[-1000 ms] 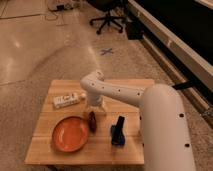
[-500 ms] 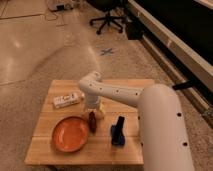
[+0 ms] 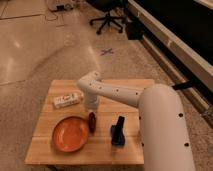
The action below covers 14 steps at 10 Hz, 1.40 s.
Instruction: Drag the pepper across the table
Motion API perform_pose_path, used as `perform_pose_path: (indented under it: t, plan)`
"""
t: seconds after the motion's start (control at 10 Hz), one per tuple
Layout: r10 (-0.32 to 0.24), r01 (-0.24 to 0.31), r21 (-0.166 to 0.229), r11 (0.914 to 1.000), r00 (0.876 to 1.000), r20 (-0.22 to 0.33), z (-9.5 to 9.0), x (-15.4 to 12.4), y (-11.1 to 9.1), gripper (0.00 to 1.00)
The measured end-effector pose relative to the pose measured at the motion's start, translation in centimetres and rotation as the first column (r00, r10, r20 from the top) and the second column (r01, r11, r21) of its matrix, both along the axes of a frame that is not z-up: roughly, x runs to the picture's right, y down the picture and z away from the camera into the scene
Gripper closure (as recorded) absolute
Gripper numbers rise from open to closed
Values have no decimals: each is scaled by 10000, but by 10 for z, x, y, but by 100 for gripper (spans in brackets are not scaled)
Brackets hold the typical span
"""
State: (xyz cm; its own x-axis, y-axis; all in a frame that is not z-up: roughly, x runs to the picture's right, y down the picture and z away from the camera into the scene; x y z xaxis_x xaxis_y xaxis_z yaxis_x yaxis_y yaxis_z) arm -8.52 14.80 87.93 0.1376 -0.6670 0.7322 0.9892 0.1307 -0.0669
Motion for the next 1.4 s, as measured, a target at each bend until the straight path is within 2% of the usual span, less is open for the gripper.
perform_pose_path:
  t: [0.1,0.3,0.5,0.8,1.1,1.4]
  plan:
    - [51,-51,26,10000,10000,-10,1,2,-3,93]
    - [104,-104,137,9999,9999,-45,4,6,-10,100]
    - [204,-204,397,9990,9998,5,12,7,-23,100]
    - [336,-354,1040,9939,9992,194,30,7,-54,100]
    - [317,-380,1630,9859,9986,414,49,3,-83,100]
    - [221,-324,2061,9780,9984,523,66,0,-106,100]
